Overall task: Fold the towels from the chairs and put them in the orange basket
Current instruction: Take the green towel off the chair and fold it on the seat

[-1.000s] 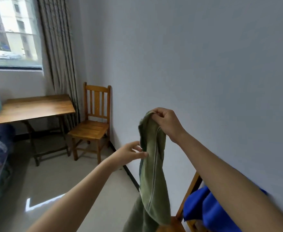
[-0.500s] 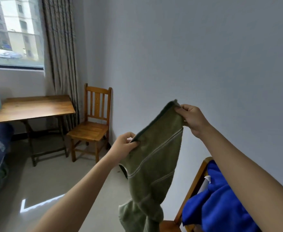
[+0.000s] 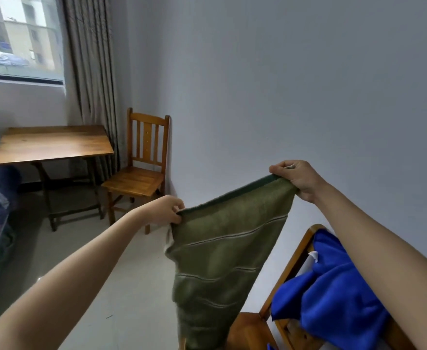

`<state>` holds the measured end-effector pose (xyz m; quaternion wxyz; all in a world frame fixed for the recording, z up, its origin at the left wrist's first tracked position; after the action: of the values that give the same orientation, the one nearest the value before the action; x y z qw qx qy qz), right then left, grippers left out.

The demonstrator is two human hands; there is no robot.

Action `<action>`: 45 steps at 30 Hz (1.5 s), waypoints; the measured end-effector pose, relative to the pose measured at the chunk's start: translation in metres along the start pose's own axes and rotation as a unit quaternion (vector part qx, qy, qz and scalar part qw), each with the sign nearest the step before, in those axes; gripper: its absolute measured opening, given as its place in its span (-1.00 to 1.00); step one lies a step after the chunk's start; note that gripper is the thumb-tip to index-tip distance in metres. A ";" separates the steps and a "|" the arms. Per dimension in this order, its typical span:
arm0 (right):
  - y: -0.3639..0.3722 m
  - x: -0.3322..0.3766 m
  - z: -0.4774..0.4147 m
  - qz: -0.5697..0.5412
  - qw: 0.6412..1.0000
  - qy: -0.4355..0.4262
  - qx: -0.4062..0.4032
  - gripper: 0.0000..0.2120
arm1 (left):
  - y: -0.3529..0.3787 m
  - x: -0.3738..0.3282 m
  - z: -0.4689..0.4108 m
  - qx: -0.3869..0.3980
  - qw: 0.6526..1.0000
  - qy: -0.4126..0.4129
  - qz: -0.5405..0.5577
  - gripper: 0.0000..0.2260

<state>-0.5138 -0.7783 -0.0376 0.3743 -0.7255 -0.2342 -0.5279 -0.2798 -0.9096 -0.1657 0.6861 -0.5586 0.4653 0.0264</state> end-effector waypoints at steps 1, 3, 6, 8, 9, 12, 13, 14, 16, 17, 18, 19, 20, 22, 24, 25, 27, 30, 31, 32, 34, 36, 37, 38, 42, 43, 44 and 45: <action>0.002 -0.005 -0.001 0.010 0.999 0.012 0.029 -0.91 | 0.002 0.019 0.003 0.005 1.000 -0.023 -0.007 -0.89; 0.002 -0.018 -0.002 0.067 0.993 0.030 0.088 -0.91 | -0.003 0.049 0.011 -0.002 0.997 -0.066 0.029 -0.88; 0.004 -0.042 -0.002 0.201 0.961 0.042 0.185 -0.87 | -0.018 0.068 0.017 -0.020 0.988 -0.092 0.119 -0.91; 0.008 -0.056 -0.006 0.257 0.939 0.049 0.222 -0.89 | -0.026 0.077 0.015 -0.039 0.980 -0.105 0.166 -0.91; 0.006 -0.059 -0.008 0.268 0.937 0.045 0.217 -0.88 | -0.028 0.079 0.014 -0.050 0.973 -0.111 0.197 -0.92; 0.005 -0.072 -0.026 0.246 0.955 0.049 0.157 -0.87 | -0.029 0.092 0.005 -0.094 0.937 -0.151 0.301 -0.85; 0.005 -0.076 -0.033 0.223 0.966 0.049 0.123 -0.91 | -0.030 0.094 0.001 -0.121 0.918 -0.165 0.339 -0.84; 0.004 -0.079 -0.041 0.194 0.977 0.049 0.078 -0.94 | -0.032 0.094 -0.003 -0.152 0.896 -0.177 0.378 -0.85; -0.003 -0.086 -0.058 0.121 0.991 0.057 -0.019 -0.95 | -0.038 0.088 -0.012 -0.204 0.846 -0.195 0.452 -0.92; -0.006 -0.089 -0.066 0.078 0.993 0.064 -0.062 -0.94 | -0.042 0.082 -0.018 -0.221 0.828 -0.194 0.478 -0.93; -0.008 -0.092 -0.072 0.030 0.991 0.079 -0.101 -0.94 | -0.048 0.076 -0.024 -0.233 0.818 -0.187 0.493 -0.93; -0.010 -0.093 -0.077 -0.020 0.986 0.096 -0.133 -0.94 | -0.054 0.067 -0.030 -0.238 0.814 -0.173 0.501 -0.92; -0.011 -0.093 -0.082 -0.075 0.978 0.111 -0.158 -0.93 | -0.060 0.058 -0.036 -0.237 0.814 -0.156 0.507 -0.92; -0.012 -0.089 -0.088 -0.168 0.959 0.126 -0.191 -0.88 | -0.073 0.039 -0.046 -0.225 0.814 -0.111 0.524 -0.91; -0.015 -0.084 -0.092 -0.182 0.955 0.115 -0.204 -0.95 | -0.086 0.021 -0.051 -0.214 0.808 -0.064 0.545 -0.90; -0.017 -0.083 -0.092 -0.169 0.958 0.105 -0.206 -0.96 | -0.092 0.014 -0.051 -0.211 0.807 -0.043 0.549 -0.90; -0.020 -0.083 -0.089 -0.141 0.966 0.090 -0.198 -0.95 | -0.096 0.007 -0.049 -0.212 0.812 -0.018 0.543 -0.90; -0.026 -0.083 -0.080 -0.124 0.971 0.082 -0.187 -0.95 | -0.095 0.005 -0.038 -0.215 0.814 -0.017 0.539 -0.85; -0.028 -0.084 -0.075 -0.127 0.972 0.082 -0.182 -0.96 | -0.093 0.004 -0.031 -0.213 0.814 -0.017 0.541 -0.83; -0.030 -0.085 -0.070 -0.133 0.972 0.084 -0.174 -0.96 | -0.090 0.002 -0.024 -0.212 0.812 -0.017 0.543 -0.81; -0.035 -0.089 -0.056 -0.144 0.973 0.091 -0.157 -0.96 | -0.083 0.001 -0.005 -0.216 0.812 -0.023 0.541 -0.84; -0.039 -0.094 -0.039 -0.136 0.976 0.094 -0.141 -0.97 | -0.071 0.000 0.017 -0.217 0.808 -0.034 0.546 -0.89; -0.041 -0.097 -0.029 -0.131 0.978 0.093 -0.133 -0.98 | -0.063 0.000 0.031 -0.217 0.804 -0.039 0.553 -0.95; -0.044 -0.100 -0.019 -0.128 0.979 0.094 -0.127 -0.97 | -0.055 -0.002 0.044 -0.214 0.797 -0.043 0.563 -0.96; -0.067 -0.120 0.034 -0.102 0.984 0.098 -0.105 -0.93 | -0.012 -0.005 0.109 -0.214 0.791 -0.073 0.568 -0.71; -0.073 -0.127 0.047 -0.100 0.985 0.098 -0.105 -0.91 | 0.000 -0.005 0.124 -0.209 0.790 -0.081 0.571 -0.66; -0.080 -0.134 0.064 -0.105 0.984 0.100 -0.100 -0.89 | 0.014 -0.007 0.142 -0.208 0.788 -0.092 0.572 -0.63; -0.086 -0.139 0.082 -0.113 0.984 0.101 -0.090 -0.87 | 0.027 -0.007 0.160 -0.209 0.788 -0.101 0.570 -0.61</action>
<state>-0.5752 -0.6531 -0.1566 0.2671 -0.6680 -0.2278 -0.6562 -0.2014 -0.7692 -0.1900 0.4563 -0.3160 0.6100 0.5655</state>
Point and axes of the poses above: each hand's wrist, its own z-axis away from the middle knuckle, its own y-axis out of the palm, x = y × z, the point moved 9 cm from there along -z, towards the middle knuckle, and after that the axes turned 14 degrees about -x, right-handed, at the moved point
